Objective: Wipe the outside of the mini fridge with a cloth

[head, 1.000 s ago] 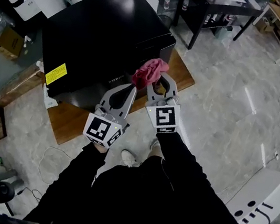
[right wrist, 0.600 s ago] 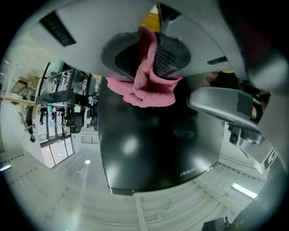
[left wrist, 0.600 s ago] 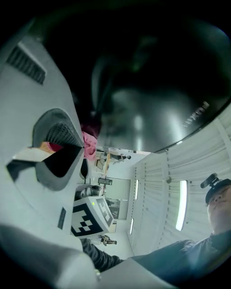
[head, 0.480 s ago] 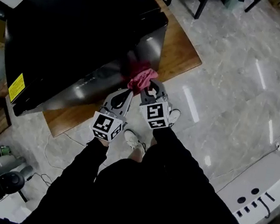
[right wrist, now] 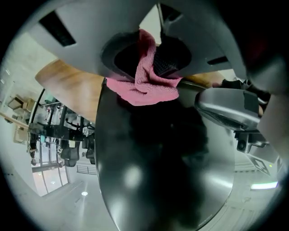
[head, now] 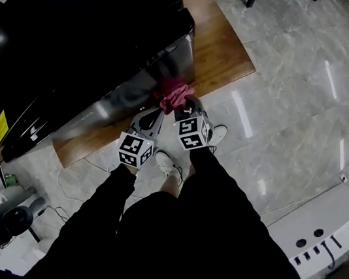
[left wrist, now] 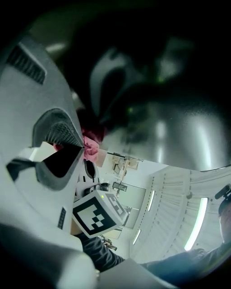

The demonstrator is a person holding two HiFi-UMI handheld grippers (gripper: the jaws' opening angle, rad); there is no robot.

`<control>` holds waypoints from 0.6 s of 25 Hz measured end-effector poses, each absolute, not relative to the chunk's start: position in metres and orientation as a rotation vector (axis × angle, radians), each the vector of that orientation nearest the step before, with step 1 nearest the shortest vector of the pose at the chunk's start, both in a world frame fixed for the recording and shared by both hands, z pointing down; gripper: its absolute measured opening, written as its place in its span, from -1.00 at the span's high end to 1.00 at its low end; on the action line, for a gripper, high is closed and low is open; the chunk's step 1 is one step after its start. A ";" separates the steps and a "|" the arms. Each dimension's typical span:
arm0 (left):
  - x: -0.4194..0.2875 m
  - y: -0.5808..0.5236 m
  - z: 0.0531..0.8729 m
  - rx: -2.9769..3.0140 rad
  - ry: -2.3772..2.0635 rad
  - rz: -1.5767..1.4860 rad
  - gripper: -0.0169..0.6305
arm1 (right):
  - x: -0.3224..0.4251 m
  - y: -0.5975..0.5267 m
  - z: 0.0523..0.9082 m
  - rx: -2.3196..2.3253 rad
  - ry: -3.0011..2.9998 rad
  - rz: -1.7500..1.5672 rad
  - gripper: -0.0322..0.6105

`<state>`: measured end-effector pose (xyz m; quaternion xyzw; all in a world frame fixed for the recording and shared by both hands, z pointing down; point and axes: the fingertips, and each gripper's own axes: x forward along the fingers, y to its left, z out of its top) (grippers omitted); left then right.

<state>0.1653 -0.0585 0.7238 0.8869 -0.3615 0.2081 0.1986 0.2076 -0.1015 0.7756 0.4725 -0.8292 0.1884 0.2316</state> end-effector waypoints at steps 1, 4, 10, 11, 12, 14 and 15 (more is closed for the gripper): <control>0.168 -0.057 0.725 2.481 -1.000 0.593 0.93 | 0.209 -0.101 0.777 1.289 -2.280 0.532 0.71; 0.184 -0.051 0.706 2.510 -0.959 0.581 0.93 | 0.223 -0.094 0.746 1.321 -2.342 0.490 0.71; 0.233 -0.052 0.598 2.659 -0.907 0.366 0.93 | 0.278 -0.078 0.618 1.376 -2.573 0.354 0.71; 0.244 -0.054 0.577 2.677 -0.906 0.326 0.93 | 0.289 -0.078 0.596 1.376 -2.601 0.333 0.71; 0.255 -0.056 0.557 2.690 -0.910 0.296 0.93 | 0.302 -0.079 0.574 1.375 -2.627 0.311 0.71; 0.278 -0.061 0.519 2.706 -0.929 0.258 0.93 | 0.326 -0.081 0.531 1.372 -2.685 0.288 0.71; 0.289 -0.064 0.500 2.710 -0.945 0.235 0.93 | 0.337 -0.083 0.511 1.363 -2.718 0.295 0.71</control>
